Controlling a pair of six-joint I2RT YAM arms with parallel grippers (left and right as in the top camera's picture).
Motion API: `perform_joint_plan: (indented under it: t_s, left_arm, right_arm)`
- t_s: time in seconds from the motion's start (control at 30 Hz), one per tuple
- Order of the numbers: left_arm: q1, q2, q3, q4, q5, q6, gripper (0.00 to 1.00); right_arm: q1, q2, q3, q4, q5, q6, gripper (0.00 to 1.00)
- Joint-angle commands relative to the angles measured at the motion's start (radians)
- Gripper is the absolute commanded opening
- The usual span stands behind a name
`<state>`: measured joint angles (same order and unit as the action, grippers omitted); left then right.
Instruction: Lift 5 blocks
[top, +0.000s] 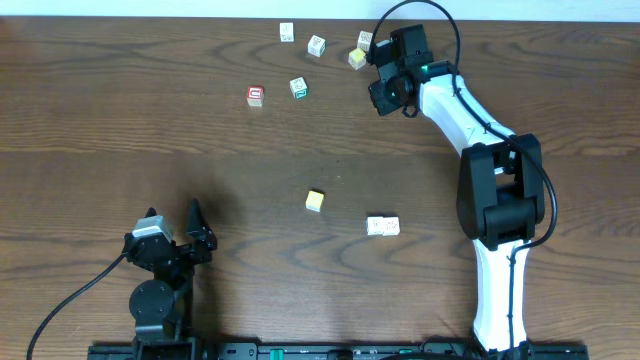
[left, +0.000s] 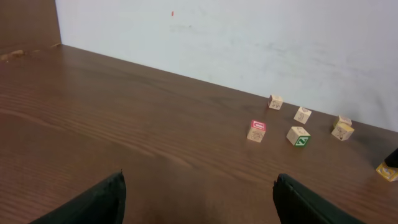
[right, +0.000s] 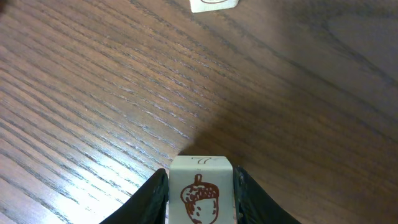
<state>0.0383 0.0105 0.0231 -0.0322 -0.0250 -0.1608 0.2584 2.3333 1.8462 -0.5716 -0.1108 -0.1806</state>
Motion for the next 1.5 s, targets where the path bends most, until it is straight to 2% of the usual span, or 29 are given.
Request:
perform_joint_plan:
  t_s: [0.0, 0.43, 0.67, 0.97, 1.13, 1.2, 1.3, 1.47]
  left_arm:
    - [0.005, -0.006, -0.019, -0.039, -0.011, -0.006, 0.76]
    - [0.004, -0.006, -0.019, -0.039, -0.012, -0.006, 0.76]
    - [0.004, -0.006, -0.019, -0.039, -0.011, -0.006, 0.76]
    - [0.004, -0.006, -0.019, -0.039, -0.011, -0.006, 0.76]
    - [0.004, -0.006, -0.019, -0.039, -0.012, -0.005, 0.76]
    - [0.004, -0.006, -0.019, -0.039, -0.012, -0.005, 0.76]
    - [0.004, -0.006, -0.019, -0.039, -0.012, -0.005, 0.76]
    - [0.004, -0.006, -0.019, -0.039, -0.011, -0.005, 0.76]
  right_arm:
    - [-0.003, 0.014, 0.019, -0.003, 0.01, 0.008, 0.32]
    - [-0.003, 0.014, 0.018, -0.023, 0.035, 0.008, 0.29]
    - [-0.003, 0.014, 0.018, -0.026, 0.035, 0.03, 0.18]
    - [-0.001, -0.028, 0.019, -0.026, 0.031, 0.062, 0.16]
    - [-0.002, -0.152, 0.019, -0.057, 0.023, 0.092, 0.15]
    - [-0.002, -0.221, 0.019, -0.099, 0.024, 0.098, 0.09]
    - [-0.004, -0.35, 0.019, -0.193, 0.025, 0.117, 0.02]
    - [-0.008, -0.538, 0.019, -0.344, 0.088, 0.149, 0.01]
